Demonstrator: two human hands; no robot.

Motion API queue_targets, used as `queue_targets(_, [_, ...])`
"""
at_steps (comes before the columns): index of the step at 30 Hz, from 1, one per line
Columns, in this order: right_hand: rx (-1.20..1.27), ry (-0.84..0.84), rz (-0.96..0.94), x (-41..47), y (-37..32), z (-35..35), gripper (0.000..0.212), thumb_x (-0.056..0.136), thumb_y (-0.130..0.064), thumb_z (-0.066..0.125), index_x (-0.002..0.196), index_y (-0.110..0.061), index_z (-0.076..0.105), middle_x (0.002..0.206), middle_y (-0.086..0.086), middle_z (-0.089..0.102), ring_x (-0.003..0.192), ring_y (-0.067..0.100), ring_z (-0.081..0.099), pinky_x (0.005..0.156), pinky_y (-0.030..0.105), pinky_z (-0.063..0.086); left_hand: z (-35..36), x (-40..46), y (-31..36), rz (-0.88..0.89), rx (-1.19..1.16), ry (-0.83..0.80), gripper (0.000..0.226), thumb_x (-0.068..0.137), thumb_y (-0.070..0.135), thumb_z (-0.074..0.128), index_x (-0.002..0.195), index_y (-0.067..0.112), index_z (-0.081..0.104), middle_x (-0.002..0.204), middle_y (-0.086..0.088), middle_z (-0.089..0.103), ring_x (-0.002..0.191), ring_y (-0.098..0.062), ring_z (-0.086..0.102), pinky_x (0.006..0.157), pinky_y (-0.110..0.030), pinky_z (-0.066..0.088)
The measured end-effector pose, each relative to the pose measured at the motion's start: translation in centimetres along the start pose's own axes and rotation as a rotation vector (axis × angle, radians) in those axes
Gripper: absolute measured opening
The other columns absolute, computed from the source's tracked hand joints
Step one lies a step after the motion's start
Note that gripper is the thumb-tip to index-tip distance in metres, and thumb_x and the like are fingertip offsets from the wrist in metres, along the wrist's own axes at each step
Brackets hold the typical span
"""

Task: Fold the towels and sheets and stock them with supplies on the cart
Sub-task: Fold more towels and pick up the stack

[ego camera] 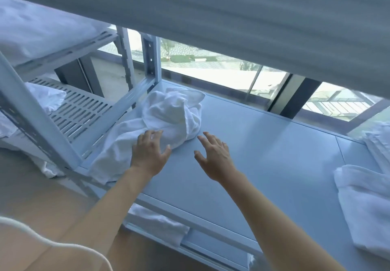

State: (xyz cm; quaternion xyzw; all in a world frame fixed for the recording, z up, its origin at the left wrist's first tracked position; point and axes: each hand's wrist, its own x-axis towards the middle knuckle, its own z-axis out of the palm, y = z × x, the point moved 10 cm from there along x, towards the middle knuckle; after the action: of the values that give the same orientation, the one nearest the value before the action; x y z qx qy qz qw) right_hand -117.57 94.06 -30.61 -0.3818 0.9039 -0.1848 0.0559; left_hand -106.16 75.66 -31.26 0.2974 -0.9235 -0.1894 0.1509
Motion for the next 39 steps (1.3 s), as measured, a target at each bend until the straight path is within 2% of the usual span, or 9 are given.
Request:
queue_targets(5, [-0.030, 0.029, -0.079, 5.5, -5.5, 1.6, 0.066, 0.099, -0.046, 0.052, 0.158, -0.025, 0.034, 0.170, 0.001, 0.019, 0.157, 0.025, 0.013, 0.123, 0.053, 0.017, -0.4, 1.2, -6.6, -0.008, 0.222, -0.024, 0.067, 0.082, 0.052, 0.068, 0.142, 0.023, 0.056, 0.146, -0.012, 0.050, 0.134, -0.038, 0.043, 0.102, -0.056, 0.039])
queue_targets(11, [-0.132, -0.071, -0.053, 11.3, -7.1, 4.0, 0.081, 0.089, -0.061, 0.063, 0.159, -0.037, 0.030, 0.172, -0.001, 0.001, 0.158, 0.032, 0.003, 0.120, 0.059, 0.019, 0.8, -1.8, -9.1, 0.001, 0.174, -0.083, 0.066, 0.082, 0.049, 0.064, 0.146, 0.035, 0.053, 0.158, -0.005, 0.041, 0.142, -0.029, 0.040, 0.111, -0.050, 0.034])
queue_targets(14, [-0.183, -0.180, -0.048, 10.9, -6.6, 6.5, 0.077, 0.085, -0.065, 0.065, 0.151, -0.035, 0.041, 0.169, 0.000, 0.015, 0.156, 0.026, 0.008, 0.119, 0.055, 0.024, 0.7, -2.8, -8.8, 0.012, 0.165, -0.101, 0.066, 0.080, 0.050, 0.063, 0.144, 0.036, 0.054, 0.157, -0.003, 0.042, 0.140, -0.029, 0.041, 0.110, -0.050, 0.035])
queue_targets(19, [-0.155, -0.120, -0.043, 7.7, -4.8, 6.7, 0.069, 0.081, -0.058, 0.067, 0.142, -0.030, 0.048, 0.155, -0.002, 0.034, 0.152, 0.027, 0.016, 0.117, 0.048, 0.029, 1.0, -4.0, -8.2, 0.068, 0.129, -0.100, 0.066, 0.077, 0.047, 0.066, 0.141, 0.035, 0.058, 0.152, -0.003, 0.048, 0.137, -0.028, 0.044, 0.109, -0.050, 0.034])
queue_targets(26, [-0.141, -0.036, 0.077, 0.4, 2.9, 4.9, 0.074, 0.084, -0.062, 0.059, 0.150, -0.034, 0.041, 0.163, -0.003, 0.028, 0.155, 0.028, 0.011, 0.121, 0.048, 0.023, 3.6, -6.2, -2.0, 0.255, 0.079, -0.178, 0.068, 0.079, 0.049, 0.058, 0.145, 0.038, 0.052, 0.158, 0.002, 0.041, 0.145, -0.023, 0.036, 0.119, -0.047, 0.024])
queue_targets(30, [-0.136, 0.004, 0.237, -5.2, 8.8, 2.4, 0.078, 0.086, -0.062, 0.060, 0.155, -0.033, 0.038, 0.168, -0.003, 0.022, 0.158, 0.024, 0.005, 0.122, 0.045, 0.021, 6.4, -7.6, 4.1, 0.397, 0.030, -0.255, 0.066, 0.081, 0.048, 0.058, 0.145, 0.038, 0.052, 0.160, 0.003, 0.038, 0.149, -0.022, 0.032, 0.119, -0.048, 0.025])
queue_targets(33, [-0.219, 0.009, 0.412, -10.5, 12.2, 0.0, 0.079, 0.087, -0.065, 0.056, 0.156, -0.032, 0.037, 0.166, -0.001, 0.025, 0.155, 0.027, 0.014, 0.117, 0.046, 0.028, 8.3, -8.1, 8.6, 0.561, -0.003, -0.313, 0.063, 0.079, 0.040, 0.064, 0.141, 0.036, 0.057, 0.160, 0.002, 0.042, 0.148, -0.024, 0.036, 0.118, -0.047, 0.027])
queue_targets(36, [-0.418, -0.017, 0.515, -15.8, 13.0, -1.7, 0.067, 0.089, -0.068, 0.044, 0.145, -0.030, 0.046, 0.145, 0.003, 0.049, 0.132, 0.030, 0.045, 0.097, 0.046, 0.040, 9.0, -7.4, 11.6, 0.642, 0.024, -0.309, 0.057, 0.078, 0.027, 0.070, 0.134, 0.036, 0.064, 0.155, -0.001, 0.049, 0.146, -0.029, 0.042, 0.114, -0.054, 0.032])
queue_targets(39, [-0.356, 0.155, 0.438, -17.9, 11.3, -5.1, 0.041, 0.088, -0.060, 0.041, 0.098, -0.025, 0.061, 0.094, -0.001, 0.066, 0.087, 0.027, 0.066, 0.068, 0.037, 0.043, 8.3, -5.9, 13.0, 0.536, 0.104, -0.167, 0.051, 0.074, 0.011, 0.075, 0.121, 0.031, 0.073, 0.149, -0.009, 0.054, 0.142, -0.035, 0.045, 0.110, -0.065, 0.034])
